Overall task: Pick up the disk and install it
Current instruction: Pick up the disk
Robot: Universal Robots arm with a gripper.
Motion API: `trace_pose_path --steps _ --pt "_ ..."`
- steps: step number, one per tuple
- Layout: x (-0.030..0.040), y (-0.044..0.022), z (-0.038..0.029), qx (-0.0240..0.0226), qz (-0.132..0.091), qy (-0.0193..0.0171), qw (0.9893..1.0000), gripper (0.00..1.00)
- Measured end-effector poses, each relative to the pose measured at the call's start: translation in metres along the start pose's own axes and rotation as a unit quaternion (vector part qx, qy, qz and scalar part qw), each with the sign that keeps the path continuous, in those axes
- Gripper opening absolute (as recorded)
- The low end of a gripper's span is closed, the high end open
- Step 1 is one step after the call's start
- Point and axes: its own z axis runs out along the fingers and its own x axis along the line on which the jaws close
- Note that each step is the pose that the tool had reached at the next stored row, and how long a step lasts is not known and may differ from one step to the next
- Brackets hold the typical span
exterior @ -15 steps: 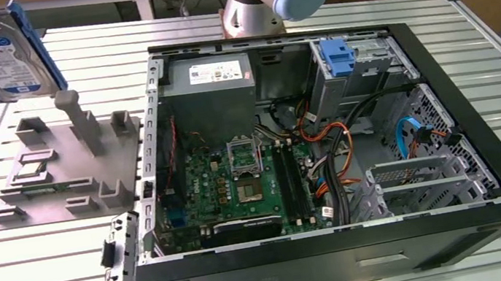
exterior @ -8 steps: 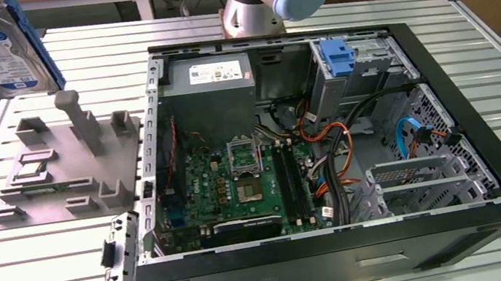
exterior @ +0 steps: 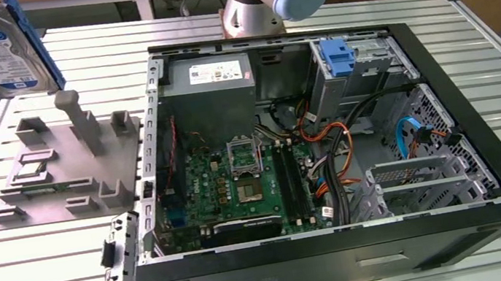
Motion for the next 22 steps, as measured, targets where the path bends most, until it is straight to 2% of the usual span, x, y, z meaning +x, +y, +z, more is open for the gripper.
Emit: trace_pose_path --steps 4,7,17,22 --pt "0.0000 0.0000 -0.0003 -0.0001 0.000 0.0000 1.0000 0.35" --pt "-0.0002 0.0001 -0.0044 -0.0001 0.000 0.0000 1.0000 0.35" --pt "-0.0012 0.0008 -0.0328 0.0000 0.000 0.0000 1.0000 0.35" --pt "-0.0016 0.0010 -0.0426 0.0000 0.000 0.0000 1.0000 0.35"
